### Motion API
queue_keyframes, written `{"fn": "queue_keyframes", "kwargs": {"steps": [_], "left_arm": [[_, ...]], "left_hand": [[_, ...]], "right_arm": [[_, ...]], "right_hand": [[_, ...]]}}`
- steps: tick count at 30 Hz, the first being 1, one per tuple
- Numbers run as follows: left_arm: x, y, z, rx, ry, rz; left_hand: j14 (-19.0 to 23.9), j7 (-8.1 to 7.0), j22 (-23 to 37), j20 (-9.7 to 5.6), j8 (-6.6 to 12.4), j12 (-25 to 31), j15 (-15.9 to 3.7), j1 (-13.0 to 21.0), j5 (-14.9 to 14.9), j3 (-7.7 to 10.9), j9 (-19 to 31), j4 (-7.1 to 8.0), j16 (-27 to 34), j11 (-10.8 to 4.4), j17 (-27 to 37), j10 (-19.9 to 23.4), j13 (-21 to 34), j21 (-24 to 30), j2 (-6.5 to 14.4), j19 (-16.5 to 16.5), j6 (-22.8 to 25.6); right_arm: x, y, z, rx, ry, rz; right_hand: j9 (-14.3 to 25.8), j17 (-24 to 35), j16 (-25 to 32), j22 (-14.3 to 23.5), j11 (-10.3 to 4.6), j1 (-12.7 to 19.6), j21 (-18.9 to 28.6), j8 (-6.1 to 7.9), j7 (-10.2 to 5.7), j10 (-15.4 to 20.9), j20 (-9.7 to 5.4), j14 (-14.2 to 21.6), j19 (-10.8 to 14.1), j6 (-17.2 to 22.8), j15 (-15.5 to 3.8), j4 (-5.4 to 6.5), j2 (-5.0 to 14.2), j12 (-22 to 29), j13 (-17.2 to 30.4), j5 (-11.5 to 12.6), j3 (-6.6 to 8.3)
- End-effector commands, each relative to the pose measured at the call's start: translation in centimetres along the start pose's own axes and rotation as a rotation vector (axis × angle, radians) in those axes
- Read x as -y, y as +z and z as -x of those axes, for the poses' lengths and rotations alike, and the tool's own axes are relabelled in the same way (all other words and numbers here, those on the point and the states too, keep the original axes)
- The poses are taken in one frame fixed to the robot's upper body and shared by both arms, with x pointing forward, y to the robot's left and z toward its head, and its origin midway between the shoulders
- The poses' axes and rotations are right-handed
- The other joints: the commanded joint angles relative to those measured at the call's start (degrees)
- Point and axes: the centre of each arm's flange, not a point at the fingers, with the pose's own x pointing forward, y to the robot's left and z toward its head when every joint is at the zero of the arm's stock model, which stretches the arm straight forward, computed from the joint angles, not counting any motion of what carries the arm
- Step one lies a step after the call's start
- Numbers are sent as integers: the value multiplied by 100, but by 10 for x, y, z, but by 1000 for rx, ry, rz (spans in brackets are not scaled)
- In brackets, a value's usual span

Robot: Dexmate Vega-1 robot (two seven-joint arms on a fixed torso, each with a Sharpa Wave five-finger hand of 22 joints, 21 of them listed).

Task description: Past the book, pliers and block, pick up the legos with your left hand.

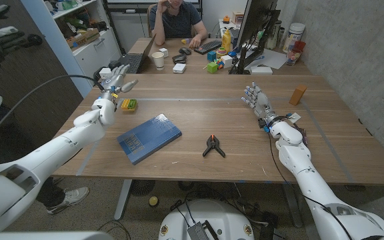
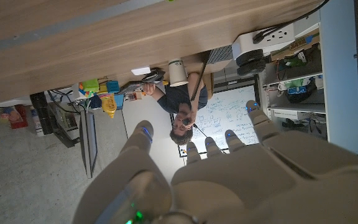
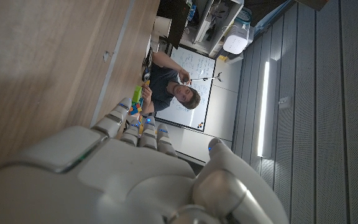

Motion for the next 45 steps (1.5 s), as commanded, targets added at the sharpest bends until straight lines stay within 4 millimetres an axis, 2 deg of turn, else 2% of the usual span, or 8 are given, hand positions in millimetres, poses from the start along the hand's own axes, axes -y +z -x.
{"fn": "queue_keyframes", "kwargs": {"steps": [1,11,19,29,33,45], "left_arm": [[21,-8,3,-22,-101,20],[29,-9,2,-26,-144,15],[34,-12,-1,-39,-186,-4],[40,-15,-7,-46,-270,-23],[43,-16,-9,-47,-308,-25],[49,-16,-17,-44,-413,-38]], "left_hand": [[-223,-23,17,28,42,-6,18,83,36,2,23,-20,22,40,9,-226,22,40,7,55,0],[-66,-22,19,46,52,31,10,106,41,-47,27,-42,64,90,18,-98,24,71,-18,228,10],[-122,-23,20,54,58,8,14,119,41,-71,30,-52,31,108,23,-130,25,33,-24,191,25],[22,-21,22,40,83,73,-7,147,39,-99,38,-66,68,217,25,91,29,39,-13,291,90],[119,-21,22,10,95,91,-27,176,32,-104,41,-81,90,278,24,180,31,52,3,375,129],[378,-22,27,-56,116,63,-45,324,-13,-66,46,-159,139,302,25,219,35,114,93,667,232]], "right_arm": [[-2,0,-1,2,8,4],[-2,0,-3,-4,11,3],[-3,0,-4,-3,12,4],[-1,0,-3,-4,8,6],[0,1,-3,-1,10,8],[-3,0,-8,8,24,3]], "right_hand": [[16,30,53,18,46,-13,55,41,21,-1,41,-13,4,15,24,-8,-45,32,26,24,-36],[16,29,54,15,37,-31,53,43,19,-3,49,-11,3,19,51,-2,-53,31,26,35,-56],[16,29,54,14,35,-43,53,49,25,-9,55,-9,4,36,61,2,-57,29,26,42,-68],[16,29,55,13,38,-55,51,52,23,0,65,-7,1,47,62,5,-64,33,26,51,-83],[16,29,54,13,44,-60,50,53,20,2,67,-10,1,50,66,6,-67,34,26,55,-89],[16,29,58,12,33,-78,51,59,13,19,72,0,4,73,63,11,-78,39,26,69,-113]]}}
